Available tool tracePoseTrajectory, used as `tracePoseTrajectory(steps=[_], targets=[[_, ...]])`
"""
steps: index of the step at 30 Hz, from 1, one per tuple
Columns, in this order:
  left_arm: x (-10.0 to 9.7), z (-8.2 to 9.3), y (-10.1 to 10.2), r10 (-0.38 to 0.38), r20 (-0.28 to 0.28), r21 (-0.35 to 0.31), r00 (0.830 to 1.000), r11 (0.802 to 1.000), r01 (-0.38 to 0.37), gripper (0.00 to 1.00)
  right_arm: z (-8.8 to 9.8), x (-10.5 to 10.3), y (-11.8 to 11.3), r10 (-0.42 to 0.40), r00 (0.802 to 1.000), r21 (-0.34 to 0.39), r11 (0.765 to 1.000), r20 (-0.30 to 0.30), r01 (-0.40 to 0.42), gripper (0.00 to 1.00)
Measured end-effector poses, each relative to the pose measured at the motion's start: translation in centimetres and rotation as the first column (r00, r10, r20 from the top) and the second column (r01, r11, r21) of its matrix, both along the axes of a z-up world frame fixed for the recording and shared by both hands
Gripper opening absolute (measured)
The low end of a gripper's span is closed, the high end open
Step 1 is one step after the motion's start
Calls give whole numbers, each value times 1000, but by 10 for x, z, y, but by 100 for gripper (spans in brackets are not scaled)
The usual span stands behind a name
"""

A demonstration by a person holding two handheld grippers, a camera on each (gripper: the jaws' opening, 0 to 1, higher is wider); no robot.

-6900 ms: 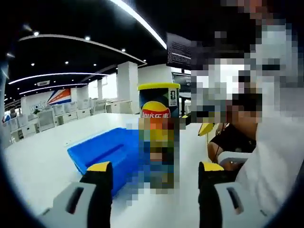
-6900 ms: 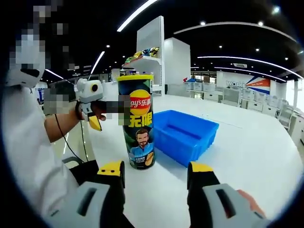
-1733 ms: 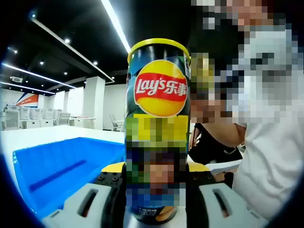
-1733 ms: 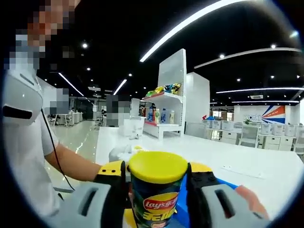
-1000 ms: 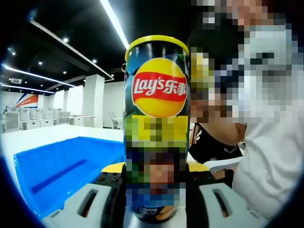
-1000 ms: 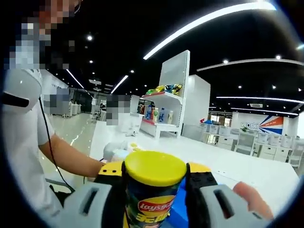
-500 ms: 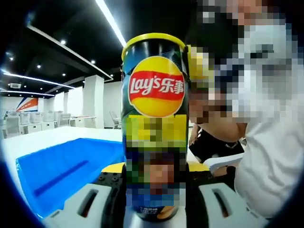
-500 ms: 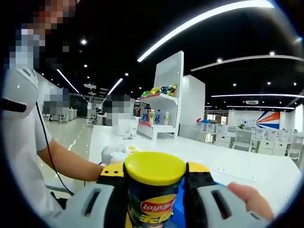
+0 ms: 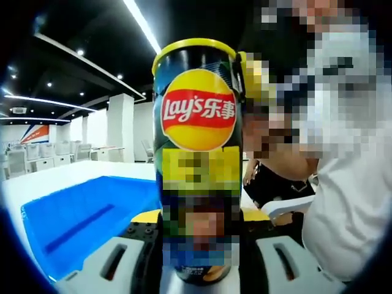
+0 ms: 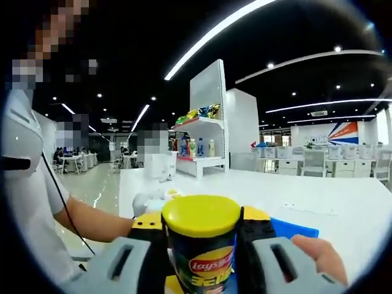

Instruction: Open the lid of the chip container on the table, take out the chips, place them into the box in front of the container, and close the lid

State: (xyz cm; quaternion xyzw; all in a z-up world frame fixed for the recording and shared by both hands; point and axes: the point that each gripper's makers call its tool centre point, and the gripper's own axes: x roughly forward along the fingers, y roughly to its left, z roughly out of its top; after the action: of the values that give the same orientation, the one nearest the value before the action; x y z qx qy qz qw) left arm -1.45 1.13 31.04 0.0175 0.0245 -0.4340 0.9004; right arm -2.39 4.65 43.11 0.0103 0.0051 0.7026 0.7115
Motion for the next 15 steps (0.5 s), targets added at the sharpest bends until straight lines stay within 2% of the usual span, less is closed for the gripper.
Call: tracePoseTrajectory(steps=[5, 10, 12, 14, 15], targets=[[0, 0, 0, 0, -2, 4, 1000, 1000, 0, 47, 0, 1, 0, -12, 1000, -3, 1000, -26, 12, 37], [-1, 0, -1, 0, -4, 10, 1000, 1000, 1, 47, 1, -1, -2, -15, 1000, 5, 1000, -26, 15, 39], [-1, 0, -1, -3, 1, 17, 1000, 1000, 3, 47, 4, -1, -3, -1, 997, 35, 999, -77, 4, 39], [-1, 0, -1, 2, -3, 20, 1000, 1000, -2, 47, 4, 0, -3, -3, 998, 48, 999, -62, 6, 39], [-2, 0, -1, -1, 1, 27, 1000, 1000, 1, 47, 5, -1, -4, 3, 997, 54, 999, -81, 1, 39]])
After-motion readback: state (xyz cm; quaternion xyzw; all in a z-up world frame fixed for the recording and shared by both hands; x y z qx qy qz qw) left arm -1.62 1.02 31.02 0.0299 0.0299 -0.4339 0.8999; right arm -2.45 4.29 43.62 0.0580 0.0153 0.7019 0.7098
